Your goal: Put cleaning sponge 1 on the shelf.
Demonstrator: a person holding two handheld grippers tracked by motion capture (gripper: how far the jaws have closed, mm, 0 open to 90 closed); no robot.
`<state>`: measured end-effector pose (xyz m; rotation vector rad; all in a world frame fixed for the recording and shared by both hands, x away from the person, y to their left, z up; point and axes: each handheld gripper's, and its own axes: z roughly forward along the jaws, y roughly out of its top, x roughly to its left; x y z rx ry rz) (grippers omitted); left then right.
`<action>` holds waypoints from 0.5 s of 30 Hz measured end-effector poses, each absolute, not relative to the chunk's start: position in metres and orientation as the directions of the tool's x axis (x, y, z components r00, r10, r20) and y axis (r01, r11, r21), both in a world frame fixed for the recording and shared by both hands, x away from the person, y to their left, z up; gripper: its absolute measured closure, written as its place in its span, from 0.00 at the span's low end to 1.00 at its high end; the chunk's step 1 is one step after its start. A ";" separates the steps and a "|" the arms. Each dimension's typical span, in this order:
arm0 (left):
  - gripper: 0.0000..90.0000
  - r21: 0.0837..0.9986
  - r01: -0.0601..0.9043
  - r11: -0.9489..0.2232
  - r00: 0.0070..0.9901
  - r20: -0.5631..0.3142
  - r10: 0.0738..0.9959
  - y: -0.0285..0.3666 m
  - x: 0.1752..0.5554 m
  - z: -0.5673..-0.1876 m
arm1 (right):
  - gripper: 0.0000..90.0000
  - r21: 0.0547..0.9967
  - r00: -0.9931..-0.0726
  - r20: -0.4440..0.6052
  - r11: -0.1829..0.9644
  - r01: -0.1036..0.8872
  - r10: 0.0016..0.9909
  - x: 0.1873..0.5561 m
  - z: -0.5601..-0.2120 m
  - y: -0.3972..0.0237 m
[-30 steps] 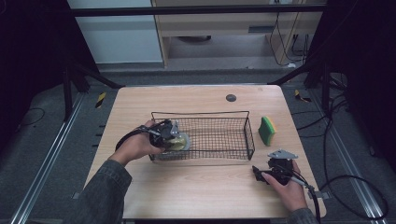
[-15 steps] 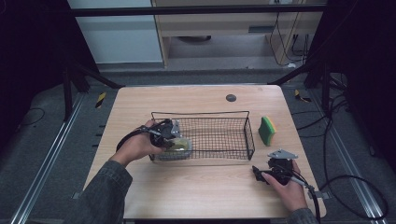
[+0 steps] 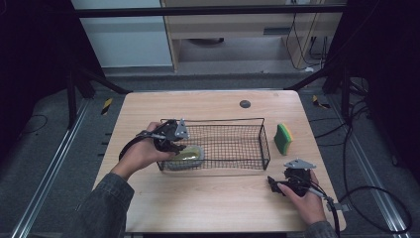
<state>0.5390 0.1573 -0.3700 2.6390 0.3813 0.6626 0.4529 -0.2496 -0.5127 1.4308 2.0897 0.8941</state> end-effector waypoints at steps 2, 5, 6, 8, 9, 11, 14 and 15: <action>0.44 0.454 0.186 -0.871 0.832 0.398 0.386 0.160 0.538 -0.367 | 0.04 0.726 -0.359 -0.006 0.251 0.641 0.933 0.453 -0.513 -0.250; 0.30 0.509 0.229 -0.830 0.793 0.397 0.462 0.166 0.534 -0.363 | 0.04 0.725 -0.359 -0.006 0.252 0.641 0.933 0.453 -0.513 -0.250; 0.26 0.537 0.251 -0.806 0.777 0.384 0.498 0.170 0.533 -0.362 | 0.04 0.725 -0.359 -0.006 0.251 0.641 0.933 0.453 -0.513 -0.250; 0.20 0.578 0.297 -0.760 0.747 0.355 0.562 0.179 0.530 -0.361 | 0.04 0.725 -0.359 -0.006 0.252 0.641 0.933 0.453 -0.513 -0.250; 0.17 0.592 0.325 -0.737 0.734 0.333 0.592 0.183 0.528 -0.362 | 0.04 0.725 -0.359 -0.006 0.252 0.641 0.933 0.453 -0.513 -0.250; 0.14 0.615 0.368 -0.697 0.708 0.301 0.639 0.193 0.525 -0.365 | 0.04 0.725 -0.360 -0.006 0.252 0.642 0.933 0.453 -0.513 -0.250; 0.11 0.657 0.417 -0.628 0.651 0.266 0.711 0.211 0.517 -0.372 | 0.04 0.725 -0.359 -0.006 0.251 0.641 0.933 0.453 -0.513 -0.250; 0.10 0.666 0.428 -0.611 0.637 0.257 0.727 0.216 0.514 -0.374 | 0.04 0.726 -0.358 -0.005 0.250 0.641 0.934 0.453 -0.513 -0.250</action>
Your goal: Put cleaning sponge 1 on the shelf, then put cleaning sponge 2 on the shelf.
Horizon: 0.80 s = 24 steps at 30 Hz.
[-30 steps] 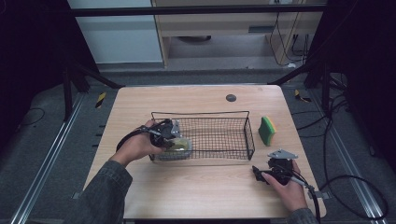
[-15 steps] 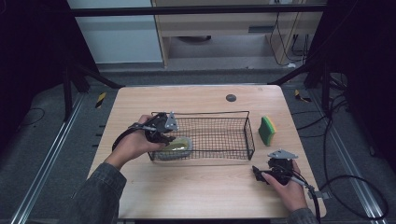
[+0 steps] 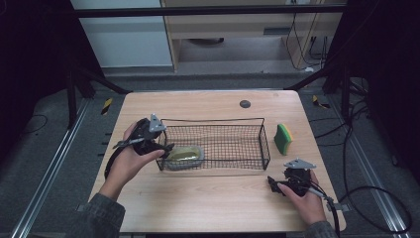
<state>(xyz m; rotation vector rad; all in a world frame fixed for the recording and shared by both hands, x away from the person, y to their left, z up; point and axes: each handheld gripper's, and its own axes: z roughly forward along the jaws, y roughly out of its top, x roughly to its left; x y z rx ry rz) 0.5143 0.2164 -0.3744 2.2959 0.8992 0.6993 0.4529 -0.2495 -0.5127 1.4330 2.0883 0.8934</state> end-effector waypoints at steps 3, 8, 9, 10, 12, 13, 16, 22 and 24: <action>0.09 0.693 0.450 -0.564 0.598 0.235 0.766 0.233 0.505 -0.384 | 0.04 0.726 -0.356 -0.004 0.248 0.641 0.934 0.453 -0.513 -0.249; 0.06 0.729 0.466 -0.501 0.566 0.189 0.802 0.260 0.488 -0.407 | 0.06 0.709 -0.355 -0.009 0.257 0.657 0.935 0.453 -0.510 -0.250; 0.06 0.750 0.459 -0.476 0.560 0.171 0.810 0.266 0.486 -0.413 | 0.09 0.699 -0.358 -0.013 0.265 0.664 0.933 0.452 -0.508 -0.251; 0.06 0.755 0.462 -0.465 0.556 0.161 0.815 0.269 0.486 -0.418 | 0.13 0.696 -0.354 -0.025 0.270 0.665 0.935 0.451 -0.506 -0.252; 0.06 0.739 0.484 -0.468 0.536 0.173 0.826 0.280 0.488 -0.427 | 0.17 0.697 -0.345 -0.060 0.286 0.658 0.937 0.447 -0.501 -0.254; 0.06 0.751 0.487 -0.446 0.518 0.163 0.840 0.285 0.488 -0.431 | 0.19 0.698 -0.338 -0.063 0.284 0.658 0.939 0.446 -0.498 -0.255; 0.06 0.749 0.532 -0.395 0.489 0.108 0.865 0.298 0.488 -0.446 | 0.28 0.700 -0.318 -0.062 0.268 0.662 0.946 0.443 -0.489 -0.259; 0.05 0.693 0.601 -0.399 0.485 0.081 0.871 0.308 0.488 -0.479 | 0.33 0.668 -0.302 -0.072 0.271 0.693 0.951 0.447 -0.463 -0.268; 0.05 0.694 0.622 -0.363 0.469 0.042 0.882 0.310 0.488 -0.485 | 0.33 0.648 -0.306 -0.074 0.279 0.708 0.949 0.452 -0.452 -0.269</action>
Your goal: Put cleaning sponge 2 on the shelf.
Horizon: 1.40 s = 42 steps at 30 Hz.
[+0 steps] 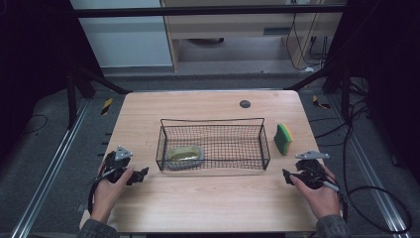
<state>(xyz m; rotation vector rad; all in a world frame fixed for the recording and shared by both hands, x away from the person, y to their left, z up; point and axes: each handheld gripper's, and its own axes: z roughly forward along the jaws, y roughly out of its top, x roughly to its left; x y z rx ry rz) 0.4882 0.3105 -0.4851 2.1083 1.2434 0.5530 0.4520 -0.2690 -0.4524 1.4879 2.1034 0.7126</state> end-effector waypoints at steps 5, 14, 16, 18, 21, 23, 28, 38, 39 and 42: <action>0.05 0.689 0.643 -0.335 0.451 0.012 0.892 0.314 0.489 -0.493 | 0.29 0.601 -0.313 -0.099 0.307 0.738 0.945 0.469 -0.426 -0.269; 0.04 0.678 0.658 -0.327 0.438 0.009 0.899 0.316 0.490 -0.503 | 0.44 0.555 -0.342 -0.097 0.336 0.761 0.935 0.506 -0.384 -0.268; 0.04 0.681 0.657 -0.323 0.437 0.005 0.900 0.317 0.490 -0.503 | 0.46 0.543 -0.341 -0.096 0.337 0.769 0.935 0.514 -0.379 -0.268; 0.03 0.684 0.649 -0.332 0.440 0.017 0.898 0.317 0.490 -0.504 | 0.47 0.527 -0.337 -0.083 0.328 0.784 0.938 0.523 -0.375 -0.266; 0.01 0.692 0.641 -0.331 0.437 0.025 0.899 0.316 0.489 -0.505 | 0.46 0.514 -0.325 -0.056 0.306 0.801 0.944 0.539 -0.371 -0.261; 0.00 0.704 0.632 -0.325 0.435 0.024 0.900 0.316 0.489 -0.507 | 0.44 0.499 -0.322 -0.043 0.300 0.813 0.946 0.549 -0.371 -0.258; 0.00 0.711 0.626 -0.319 0.435 0.022 0.900 0.316 0.488 -0.508 | 0.46 0.481 -0.301 -0.037 0.281 0.831 0.953 0.573 -0.375 -0.253; 0.00 0.711 0.625 -0.322 0.437 0.024 0.899 0.317 0.489 -0.508 | 0.52 0.423 -0.277 -0.056 0.274 0.864 0.959 0.599 -0.390 -0.251; 0.00 0.711 0.625 -0.322 0.437 0.024 0.899 0.317 0.489 -0.508 | 0.52 0.418 -0.280 -0.052 0.276 0.866 0.958 0.599 -0.391 -0.251; 0.00 0.711 0.625 -0.322 0.437 0.024 0.899 0.317 0.489 -0.508 | 0.55 0.398 -0.292 -0.066 0.293 0.869 0.954 0.601 -0.395 -0.248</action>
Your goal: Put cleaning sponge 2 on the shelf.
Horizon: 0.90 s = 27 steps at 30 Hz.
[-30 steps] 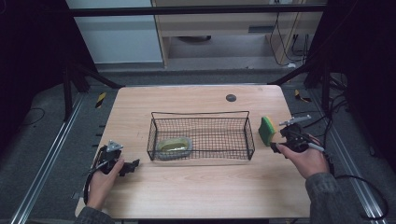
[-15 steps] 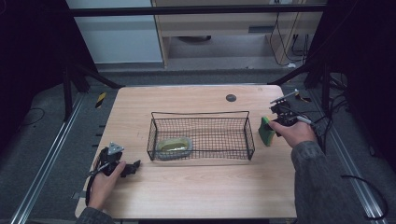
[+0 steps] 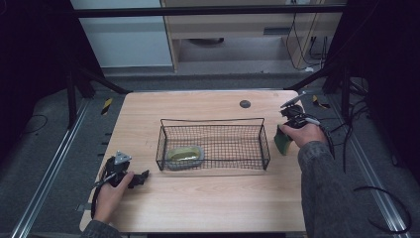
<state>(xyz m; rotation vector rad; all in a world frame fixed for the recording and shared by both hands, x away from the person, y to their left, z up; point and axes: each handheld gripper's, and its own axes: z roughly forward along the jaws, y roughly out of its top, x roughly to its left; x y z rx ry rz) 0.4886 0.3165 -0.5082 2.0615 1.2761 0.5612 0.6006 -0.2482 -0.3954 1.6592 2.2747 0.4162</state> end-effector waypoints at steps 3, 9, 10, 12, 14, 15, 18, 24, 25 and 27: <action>0.00 0.711 0.625 -0.323 0.437 0.024 0.899 0.317 0.489 -0.508 | 0.68 0.385 -0.303 -0.069 0.306 0.871 0.950 0.601 -0.400 -0.248; 0.00 0.711 0.625 -0.321 0.438 0.021 0.899 0.317 0.489 -0.508 | 0.72 0.411 -0.328 -0.061 0.323 0.852 0.943 0.594 -0.393 -0.248; 0.00 0.711 0.625 -0.322 0.439 0.021 0.898 0.317 0.489 -0.508 | 0.72 0.427 -0.327 -0.057 0.319 0.846 0.943 0.592 -0.390 -0.249; 0.00 0.711 0.625 -0.322 0.439 0.020 0.898 0.317 0.489 -0.508 | 0.72 0.446 -0.325 -0.054 0.314 0.838 0.944 0.587 -0.383 -0.250; 0.00 0.711 0.625 -0.321 0.439 0.020 0.898 0.317 0.489 -0.508 | 0.72 0.470 -0.332 -0.051 0.316 0.824 0.942 0.579 -0.375 -0.252; 0.00 0.711 0.625 -0.322 0.439 0.020 0.898 0.317 0.489 -0.508 | 0.72 0.481 -0.333 -0.051 0.315 0.818 0.942 0.575 -0.371 -0.252; 0.00 0.711 0.625 -0.322 0.439 0.020 0.898 0.317 0.489 -0.508 | 0.71 0.514 -0.344 -0.053 0.321 0.796 0.938 0.566 -0.360 -0.253; 0.00 0.711 0.625 -0.322 0.439 0.020 0.898 0.317 0.489 -0.508 | 0.71 0.561 -0.374 -0.050 0.336 0.757 0.926 0.549 -0.340 -0.250; 0.00 0.711 0.625 -0.322 0.439 0.020 0.898 0.317 0.489 -0.508 | 0.71 0.565 -0.379 -0.054 0.341 0.751 0.924 0.547 -0.338 -0.249; 0.00 0.711 0.625 -0.322 0.439 0.021 0.898 0.317 0.489 -0.508 | 0.71 0.576 -0.386 -0.051 0.343 0.742 0.921 0.544 -0.334 -0.247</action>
